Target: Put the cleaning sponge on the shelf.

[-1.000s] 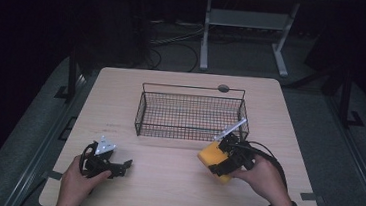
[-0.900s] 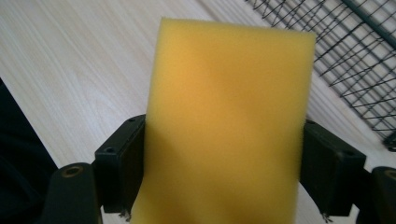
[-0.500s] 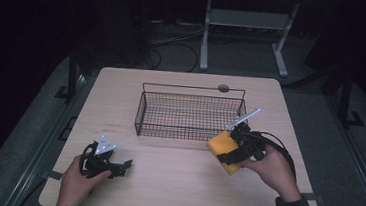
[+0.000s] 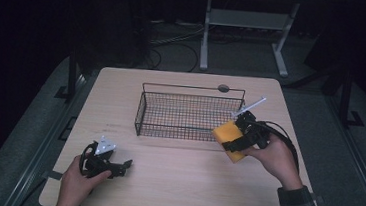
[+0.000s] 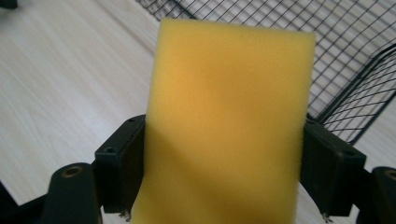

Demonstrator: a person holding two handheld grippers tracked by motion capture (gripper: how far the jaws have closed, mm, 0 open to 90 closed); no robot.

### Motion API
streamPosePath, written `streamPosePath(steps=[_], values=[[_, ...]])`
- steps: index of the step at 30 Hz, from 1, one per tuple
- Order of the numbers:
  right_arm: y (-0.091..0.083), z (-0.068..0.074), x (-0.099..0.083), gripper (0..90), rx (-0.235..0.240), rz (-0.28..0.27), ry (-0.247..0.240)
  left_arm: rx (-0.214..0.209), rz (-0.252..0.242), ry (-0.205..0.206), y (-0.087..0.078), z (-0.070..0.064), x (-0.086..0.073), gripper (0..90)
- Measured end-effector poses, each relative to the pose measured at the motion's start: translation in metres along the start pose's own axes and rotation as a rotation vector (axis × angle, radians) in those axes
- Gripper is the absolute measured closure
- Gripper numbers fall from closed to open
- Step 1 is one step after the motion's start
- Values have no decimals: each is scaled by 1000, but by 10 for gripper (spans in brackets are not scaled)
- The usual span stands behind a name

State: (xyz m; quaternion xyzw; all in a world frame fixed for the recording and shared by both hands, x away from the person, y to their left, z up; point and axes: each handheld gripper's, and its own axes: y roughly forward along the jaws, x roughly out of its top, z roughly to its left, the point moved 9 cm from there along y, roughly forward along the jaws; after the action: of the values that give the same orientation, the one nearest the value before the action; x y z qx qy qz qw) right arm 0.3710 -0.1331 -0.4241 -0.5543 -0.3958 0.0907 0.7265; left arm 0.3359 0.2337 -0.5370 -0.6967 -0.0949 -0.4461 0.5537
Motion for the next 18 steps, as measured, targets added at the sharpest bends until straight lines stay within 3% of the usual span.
streamPosePath(steps=[18], values=[[0, -32, 23, 237, -44, -5, 56, 0, 2, 3, 0, 0, 0, 126]])
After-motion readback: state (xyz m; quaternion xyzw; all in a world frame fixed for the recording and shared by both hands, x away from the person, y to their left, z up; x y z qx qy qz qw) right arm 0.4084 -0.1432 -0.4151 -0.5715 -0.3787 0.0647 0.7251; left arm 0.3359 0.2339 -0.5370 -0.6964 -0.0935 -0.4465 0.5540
